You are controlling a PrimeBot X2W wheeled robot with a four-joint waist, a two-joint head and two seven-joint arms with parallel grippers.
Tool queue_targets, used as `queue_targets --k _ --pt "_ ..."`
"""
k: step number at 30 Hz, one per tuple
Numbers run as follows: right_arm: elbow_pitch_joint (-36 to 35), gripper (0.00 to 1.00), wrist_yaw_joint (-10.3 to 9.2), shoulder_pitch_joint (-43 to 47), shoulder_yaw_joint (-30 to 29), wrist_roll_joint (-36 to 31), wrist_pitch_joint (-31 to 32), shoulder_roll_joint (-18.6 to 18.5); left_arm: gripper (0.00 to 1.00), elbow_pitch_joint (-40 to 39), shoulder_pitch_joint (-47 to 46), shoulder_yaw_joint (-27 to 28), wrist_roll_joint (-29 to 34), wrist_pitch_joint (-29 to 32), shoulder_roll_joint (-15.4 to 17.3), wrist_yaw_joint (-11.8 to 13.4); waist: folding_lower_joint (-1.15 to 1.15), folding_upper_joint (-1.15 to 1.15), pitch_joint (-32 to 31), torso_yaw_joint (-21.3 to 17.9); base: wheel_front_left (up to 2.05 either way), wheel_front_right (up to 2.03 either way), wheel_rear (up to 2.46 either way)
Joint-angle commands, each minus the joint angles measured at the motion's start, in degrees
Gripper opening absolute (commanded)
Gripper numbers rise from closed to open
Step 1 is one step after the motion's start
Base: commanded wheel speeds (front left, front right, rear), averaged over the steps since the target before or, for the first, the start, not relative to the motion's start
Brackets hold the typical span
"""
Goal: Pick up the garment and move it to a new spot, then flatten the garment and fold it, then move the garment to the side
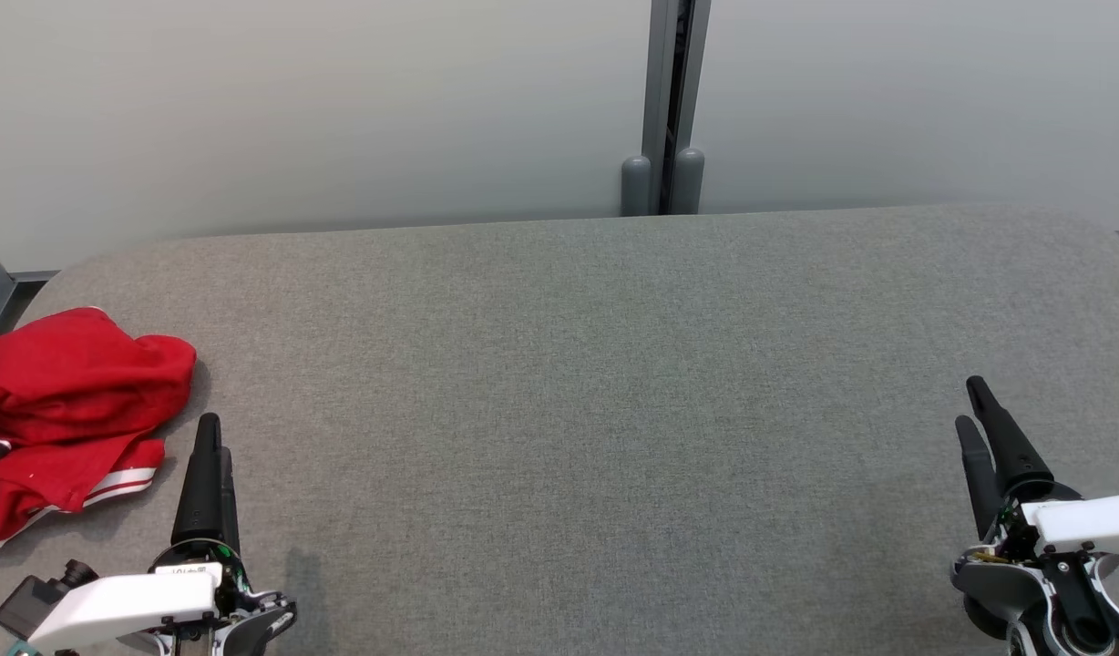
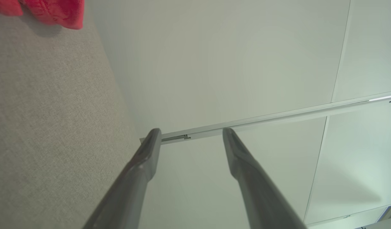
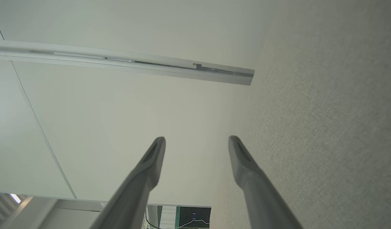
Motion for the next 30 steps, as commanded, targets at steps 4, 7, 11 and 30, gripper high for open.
queue_targets --k 4,7,11,30 --pt "-2.3 1.00 0.20 -1.8 0.6 -5.0 -1.8 -1.8 1.00 -1.7 -3.0 -0.5 4.6 -0.9 1.4 0.0 0.00 0.00 0.0 0.0 0.00 0.00 0.00" --pt "-3.6 1.00 0.21 -1.9 0.1 -9.6 -2.8 -1.8 1.00 -2.5 -3.5 -0.4 8.8 -1.4 1.5 0.0 0.00 0.00 0.0 -0.1 0.00 0.00 0.00" --pt "-5.3 1.00 0.22 -1.7 0.2 -15.3 -4.0 -1.6 1.00 -3.0 -3.9 -0.8 14.1 -2.0 1.7 0.0 0.00 0.00 0.0 -0.1 0.00 0.00 0.00" --pt "-9.1 1.00 0.26 0.8 3.2 -38.2 -9.2 -3.7 1.00 -1.6 -4.8 -2.1 36.2 -4.5 2.7 0.6 0.00 0.00 0.0 -0.3 0.00 0.00 0.00"
